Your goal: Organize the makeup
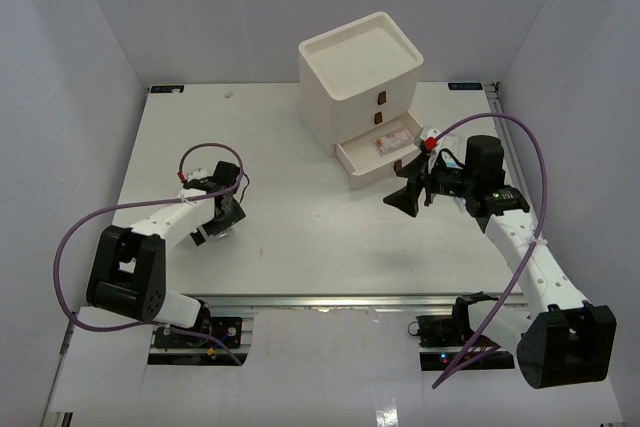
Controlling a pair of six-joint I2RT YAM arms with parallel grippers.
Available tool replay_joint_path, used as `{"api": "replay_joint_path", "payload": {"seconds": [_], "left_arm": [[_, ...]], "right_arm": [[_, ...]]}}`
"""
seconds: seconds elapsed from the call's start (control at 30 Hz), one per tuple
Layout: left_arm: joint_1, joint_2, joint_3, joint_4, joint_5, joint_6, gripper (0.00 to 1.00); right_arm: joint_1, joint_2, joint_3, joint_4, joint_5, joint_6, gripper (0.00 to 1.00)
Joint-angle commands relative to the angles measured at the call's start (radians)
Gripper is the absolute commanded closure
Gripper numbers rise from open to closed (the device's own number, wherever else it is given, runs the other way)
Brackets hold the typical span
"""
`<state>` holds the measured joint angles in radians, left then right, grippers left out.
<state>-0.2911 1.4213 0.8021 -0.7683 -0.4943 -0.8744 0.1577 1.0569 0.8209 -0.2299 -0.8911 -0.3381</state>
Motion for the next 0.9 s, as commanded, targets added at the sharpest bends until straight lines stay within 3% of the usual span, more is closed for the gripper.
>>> {"api": "replay_joint_path", "payload": {"seconds": [0.0, 0.3, 0.87], "left_arm": [[0.024, 0.020, 0.011, 0.092, 0.006, 0.057, 0.02], [0.032, 0.025, 0.022, 0.144, 0.087, 0.121, 0.02], [0.098, 0.028, 0.014, 0.128, 0.083, 0.097, 0.02]], "right_arm": [[0.000, -0.015, 0.000, 0.032, -0.033, 0.018, 0.10], [0.000, -0.009, -0.003, 0.032, -0.037, 0.013, 0.10], [0.000, -0.001, -0.006, 0.031, -0.037, 0.011, 0.10]]}}
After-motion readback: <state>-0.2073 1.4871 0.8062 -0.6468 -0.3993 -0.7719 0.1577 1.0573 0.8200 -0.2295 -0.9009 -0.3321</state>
